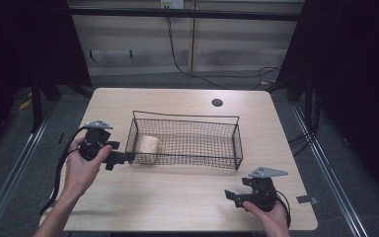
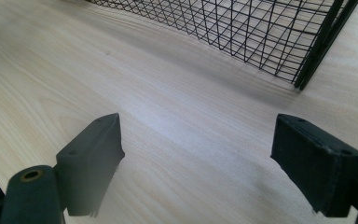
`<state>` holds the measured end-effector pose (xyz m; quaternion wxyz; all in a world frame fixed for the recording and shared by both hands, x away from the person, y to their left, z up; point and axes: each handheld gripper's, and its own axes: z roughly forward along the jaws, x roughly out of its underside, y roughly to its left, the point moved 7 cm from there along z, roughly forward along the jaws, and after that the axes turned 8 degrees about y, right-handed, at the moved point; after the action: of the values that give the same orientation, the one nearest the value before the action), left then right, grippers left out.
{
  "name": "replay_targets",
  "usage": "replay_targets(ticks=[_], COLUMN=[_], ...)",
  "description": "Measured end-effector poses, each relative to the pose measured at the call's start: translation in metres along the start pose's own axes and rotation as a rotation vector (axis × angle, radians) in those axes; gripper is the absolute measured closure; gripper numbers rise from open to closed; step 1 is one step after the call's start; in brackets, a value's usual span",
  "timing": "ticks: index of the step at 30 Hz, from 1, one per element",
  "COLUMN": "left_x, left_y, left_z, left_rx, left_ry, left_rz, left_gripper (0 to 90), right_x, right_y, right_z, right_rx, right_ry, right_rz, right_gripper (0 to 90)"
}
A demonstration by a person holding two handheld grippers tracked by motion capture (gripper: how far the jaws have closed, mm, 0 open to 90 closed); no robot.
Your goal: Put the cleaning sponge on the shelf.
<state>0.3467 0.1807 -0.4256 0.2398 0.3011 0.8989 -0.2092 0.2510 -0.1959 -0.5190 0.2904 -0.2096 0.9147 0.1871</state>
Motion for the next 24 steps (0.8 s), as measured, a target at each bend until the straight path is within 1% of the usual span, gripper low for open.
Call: replay_targets(ticks=[4,6,9,10,11,12,13,14,15,16,17,18,19,21,22,23,24], left_x=[0.014,0.02,0.031,0.035,0.04,0.044,0.048,0.052,0.057,0.06,0.064,0.068,0.073,0.081,0.084,0.086,0.088], left_y=[0.0,-0.001,-0.004,-0.005,-0.005,-0.005,-0.006,-0.007,-0.009,-0.009,-0.011,-0.011,-0.012,-0.012,-0.013,-0.013,-0.013], left_z=[0.002,0.003,0.006,0.007,0.008,0.009,0.009,0.009,0.009,0.009,0.01,0.009,0.011,0.014,0.016,0.017,0.018], left_rx=[-0.019,-0.031,-0.036,-0.041,-0.057,-0.064,-0.057,-0.059,-0.062,-0.065,-0.055,-0.053,-0.053,-0.04,-0.031,-0.024,0.0], left_ry=[0.029,0.023,0.04,0.049,0.06,0.064,0.061,0.06,0.051,0.054,0.056,0.06,0.066,0.089,0.077,0.071,0.069], left_rz=[0.013,0.018,0.018,0.003,-0.003,0.006,0.001,-0.015,-0.009,-0.009,-0.011,-0.005,-0.01,-0.008,-0.025,-0.023,-0.032], left_gripper=[20.6,20.6,20.6,20.7,20.6,20.6,20.6,20.6,20.6,20.6,20.6,20.6,20.4,18.7,18.2,18.2,18.2], right_x=[0.0,0.0,0.0,0.0,0.0,0.0,0.0,0.0,0.0,0.0,0.0,0.0,0.0,0.0,0.0,0.0,0.0], right_y=[0.0,0.0,0.0,0.0,0.0,0.0,0.0,0.0,0.0,0.0,0.0,0.0,0.0,0.0,0.0,0.0,0.0], right_z=[0.0,0.0,0.0,0.0,0.0,0.0,0.0,-0.001,0.0,-0.001,-0.001,0.0,0.0,0.0,0.0,0.0,0.0], right_rx=[0.0,0.001,0.002,0.002,0.002,0.004,0.003,0.003,0.004,0.004,0.004,0.004,0.005,0.006,0.005,0.006,0.008], right_ry=[0.0,0.0,0.0,0.0,0.0,-0.001,-0.002,-0.001,0.0,-0.001,-0.001,0.0,0.0,-0.001,0.0,0.001,0.001], right_rz=[0.0,0.0,0.0,0.0,0.0,0.0,-0.001,-0.002,-0.002,-0.002,-0.002,-0.001,-0.001,-0.001,-0.001,-0.001,0.0], right_gripper=[15.9,15.9,15.9,15.9,16.0,16.0,16.0,16.0,16.0,16.0,16.0,15.9,16.0,16.0,15.9,15.9,15.9])
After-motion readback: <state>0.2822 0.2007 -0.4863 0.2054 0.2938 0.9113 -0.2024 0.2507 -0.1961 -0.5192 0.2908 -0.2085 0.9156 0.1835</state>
